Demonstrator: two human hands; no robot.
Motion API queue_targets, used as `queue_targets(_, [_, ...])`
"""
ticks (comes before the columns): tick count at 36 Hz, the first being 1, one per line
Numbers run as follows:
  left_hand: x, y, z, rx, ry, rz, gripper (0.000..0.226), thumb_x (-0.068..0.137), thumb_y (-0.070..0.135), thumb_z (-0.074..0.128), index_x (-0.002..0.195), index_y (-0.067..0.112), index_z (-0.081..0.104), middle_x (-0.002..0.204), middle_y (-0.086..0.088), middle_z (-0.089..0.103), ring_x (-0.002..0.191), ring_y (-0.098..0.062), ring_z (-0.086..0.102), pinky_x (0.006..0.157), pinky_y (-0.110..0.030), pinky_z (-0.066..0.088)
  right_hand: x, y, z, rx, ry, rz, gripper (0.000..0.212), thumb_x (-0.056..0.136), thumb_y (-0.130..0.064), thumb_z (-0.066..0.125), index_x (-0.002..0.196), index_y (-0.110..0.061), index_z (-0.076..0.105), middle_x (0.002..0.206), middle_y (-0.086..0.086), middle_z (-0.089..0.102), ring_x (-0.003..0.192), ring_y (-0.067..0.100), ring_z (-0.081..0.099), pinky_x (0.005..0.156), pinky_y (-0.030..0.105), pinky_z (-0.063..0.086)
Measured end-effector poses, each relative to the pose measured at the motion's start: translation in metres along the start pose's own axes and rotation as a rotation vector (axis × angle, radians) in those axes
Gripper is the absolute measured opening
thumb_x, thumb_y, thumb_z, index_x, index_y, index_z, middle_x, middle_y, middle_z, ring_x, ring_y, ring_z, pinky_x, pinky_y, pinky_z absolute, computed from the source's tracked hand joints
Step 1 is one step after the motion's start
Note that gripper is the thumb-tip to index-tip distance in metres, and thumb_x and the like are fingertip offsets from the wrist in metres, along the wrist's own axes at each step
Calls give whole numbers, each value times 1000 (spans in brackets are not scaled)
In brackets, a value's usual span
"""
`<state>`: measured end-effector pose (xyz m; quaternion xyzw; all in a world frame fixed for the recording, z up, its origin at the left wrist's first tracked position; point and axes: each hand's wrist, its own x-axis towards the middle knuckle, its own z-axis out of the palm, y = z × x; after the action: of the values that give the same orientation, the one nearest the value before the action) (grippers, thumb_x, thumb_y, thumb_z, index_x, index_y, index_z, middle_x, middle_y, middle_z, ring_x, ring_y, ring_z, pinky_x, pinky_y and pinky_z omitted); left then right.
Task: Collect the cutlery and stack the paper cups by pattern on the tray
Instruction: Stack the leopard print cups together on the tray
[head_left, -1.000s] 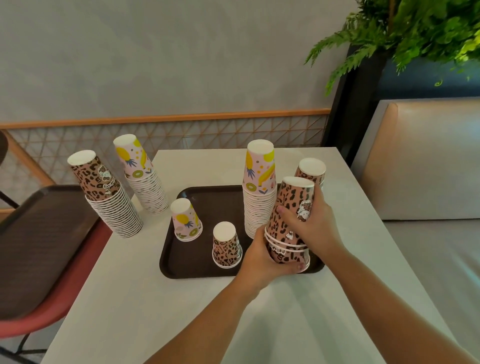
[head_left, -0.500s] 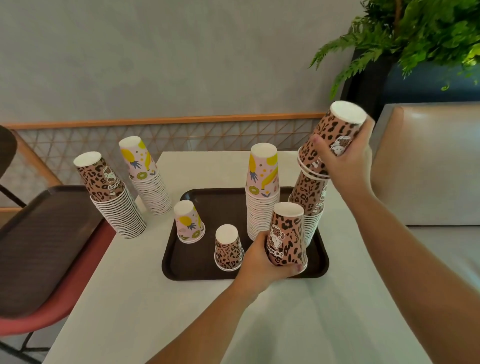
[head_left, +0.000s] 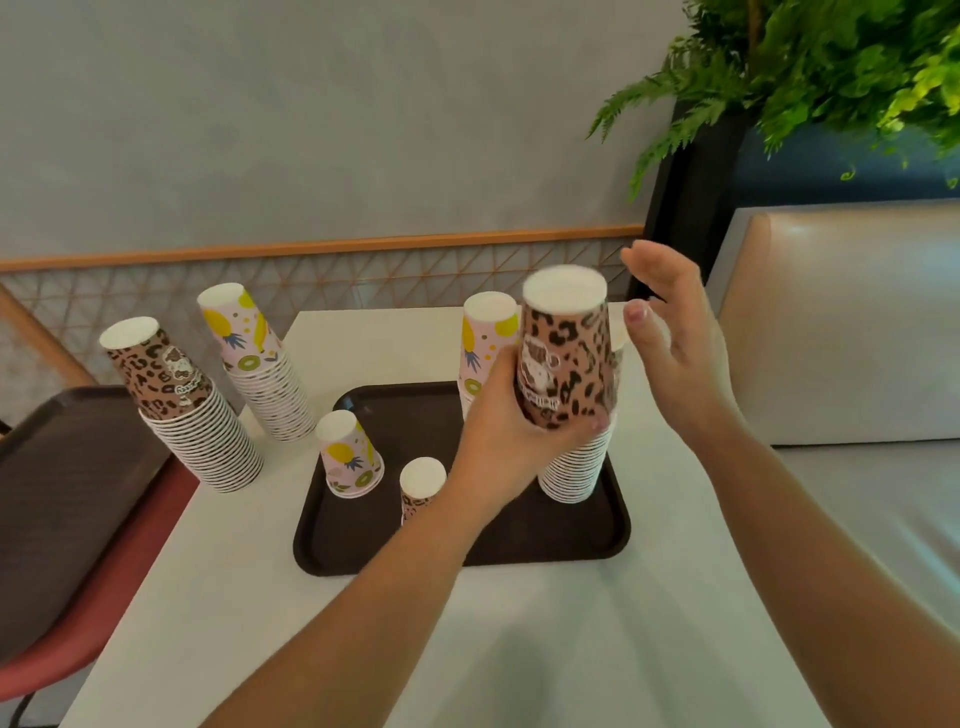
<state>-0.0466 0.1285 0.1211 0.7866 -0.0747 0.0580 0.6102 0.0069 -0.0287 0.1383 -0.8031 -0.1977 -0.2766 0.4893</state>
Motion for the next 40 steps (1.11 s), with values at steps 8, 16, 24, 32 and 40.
queue_targets(8, [54,36,13,39,58,109,71,69,12,80,130,18,43,122,3,60,112,-11,56,93,-29,49,21,-13,-5,81,-195,64,69,81,-38,68,137,-24,31,120,-20,50,114,-5,50,93,10,42])
queue_targets(16, [84,12,35,104,44,79,70,67,9,80,127,14,45,119,2,60,102,-6,54,81,-15,47,29,27,-2,66,-187,199,70,79,-31,71,137,-18,35,121,-13,52,111,1,52,87,12,46])
queue_targets(24, [78,-34,54,175,72,11,73,64,7,80,128,12,45,119,-1,61,112,-17,56,92,-29,47,1,64,13,78,-261,339,68,77,-27,73,134,-19,36,117,-15,52,106,-3,52,85,11,45])
queue_targets(32, [70,-56,63,218,98,-26,70,67,10,80,127,11,45,121,-1,59,106,-5,50,82,-5,37,-18,82,23,49,-314,378,70,77,-28,73,134,-20,34,117,-15,49,106,1,50,80,8,41])
queue_targets(40, [67,-62,65,257,117,5,68,68,10,79,127,11,45,120,-1,59,104,-3,49,82,-3,35,-22,82,23,38,-345,344,70,81,-26,69,138,-15,31,131,-2,51,111,5,48,91,19,40])
